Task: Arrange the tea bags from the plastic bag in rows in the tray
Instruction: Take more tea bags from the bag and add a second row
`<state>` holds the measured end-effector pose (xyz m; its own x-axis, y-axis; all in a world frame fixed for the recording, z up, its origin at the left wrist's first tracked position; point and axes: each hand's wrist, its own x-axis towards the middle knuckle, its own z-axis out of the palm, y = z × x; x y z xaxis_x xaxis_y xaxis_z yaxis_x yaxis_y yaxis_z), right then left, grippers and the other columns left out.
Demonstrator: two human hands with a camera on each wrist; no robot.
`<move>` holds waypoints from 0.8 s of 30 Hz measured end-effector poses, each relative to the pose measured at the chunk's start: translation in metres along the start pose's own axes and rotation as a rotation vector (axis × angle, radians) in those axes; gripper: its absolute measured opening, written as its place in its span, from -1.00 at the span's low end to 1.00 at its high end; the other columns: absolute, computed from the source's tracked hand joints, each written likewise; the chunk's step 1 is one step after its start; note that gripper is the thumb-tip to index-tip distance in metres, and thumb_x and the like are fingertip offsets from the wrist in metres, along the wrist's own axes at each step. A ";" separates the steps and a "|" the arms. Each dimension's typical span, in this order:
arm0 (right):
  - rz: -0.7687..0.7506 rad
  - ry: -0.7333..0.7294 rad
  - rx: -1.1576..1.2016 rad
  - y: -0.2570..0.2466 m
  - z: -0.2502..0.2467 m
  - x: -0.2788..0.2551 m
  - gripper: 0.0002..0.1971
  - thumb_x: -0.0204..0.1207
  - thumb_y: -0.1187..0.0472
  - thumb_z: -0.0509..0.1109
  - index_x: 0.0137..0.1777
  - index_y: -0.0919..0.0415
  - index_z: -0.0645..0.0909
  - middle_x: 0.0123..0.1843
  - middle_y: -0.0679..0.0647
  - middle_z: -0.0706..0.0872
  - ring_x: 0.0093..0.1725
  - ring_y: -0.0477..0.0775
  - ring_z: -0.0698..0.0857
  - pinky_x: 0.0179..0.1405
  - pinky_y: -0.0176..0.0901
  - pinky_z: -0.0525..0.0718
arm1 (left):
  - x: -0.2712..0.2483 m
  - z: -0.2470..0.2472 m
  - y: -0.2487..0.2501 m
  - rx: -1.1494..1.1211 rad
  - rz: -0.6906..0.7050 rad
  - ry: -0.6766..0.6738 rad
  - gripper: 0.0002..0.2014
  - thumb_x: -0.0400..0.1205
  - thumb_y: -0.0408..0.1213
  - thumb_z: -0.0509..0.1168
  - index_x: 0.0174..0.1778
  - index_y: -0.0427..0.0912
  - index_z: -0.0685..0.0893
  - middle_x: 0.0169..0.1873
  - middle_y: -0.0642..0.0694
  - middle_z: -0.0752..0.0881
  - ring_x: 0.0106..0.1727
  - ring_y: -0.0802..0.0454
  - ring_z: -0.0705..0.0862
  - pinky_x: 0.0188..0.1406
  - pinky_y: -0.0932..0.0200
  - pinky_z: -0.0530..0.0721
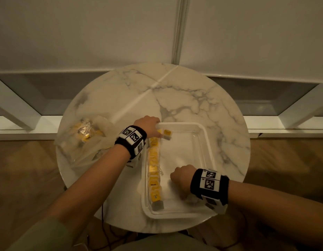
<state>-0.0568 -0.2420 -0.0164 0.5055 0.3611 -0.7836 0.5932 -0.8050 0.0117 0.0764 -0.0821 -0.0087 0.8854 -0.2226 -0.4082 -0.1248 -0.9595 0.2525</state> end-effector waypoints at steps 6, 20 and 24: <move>0.047 0.062 0.421 0.031 -0.023 -0.016 -0.77 0.43 0.07 0.55 -0.19 0.19 0.62 -0.18 0.11 0.71 -0.19 0.12 0.71 -0.12 -0.08 0.71 | -0.020 0.012 -0.014 -0.014 0.052 -0.017 -0.31 0.54 -0.02 0.47 0.58 0.02 0.40 0.38 -0.14 0.60 0.35 -0.15 0.58 0.24 -0.02 0.56; 0.157 0.143 0.813 0.079 -0.033 0.026 -0.88 0.48 0.24 0.51 -0.08 0.14 0.61 -0.08 0.16 0.84 -0.26 0.03 0.76 -0.42 -0.26 0.61 | -0.009 0.016 0.040 0.231 0.117 0.037 -0.54 0.55 0.02 0.43 0.31 -0.04 0.56 0.14 -0.09 0.68 0.16 -0.12 0.67 0.01 0.02 0.47; 0.194 0.159 0.784 0.077 -0.027 0.038 -0.86 0.47 0.17 0.53 -0.06 0.15 0.64 -0.20 0.05 0.72 -0.27 0.00 0.66 -0.45 -0.23 0.63 | -0.001 0.014 0.050 0.354 0.069 0.055 -0.70 0.64 -0.18 0.32 0.30 -0.08 0.64 0.15 -0.11 0.69 0.18 -0.15 0.70 -0.03 0.05 0.51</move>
<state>0.0247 -0.2776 -0.0284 0.6719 0.1966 -0.7140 -0.0941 -0.9336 -0.3457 0.0633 -0.1322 -0.0083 0.8908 -0.2888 -0.3509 -0.3241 -0.9449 -0.0452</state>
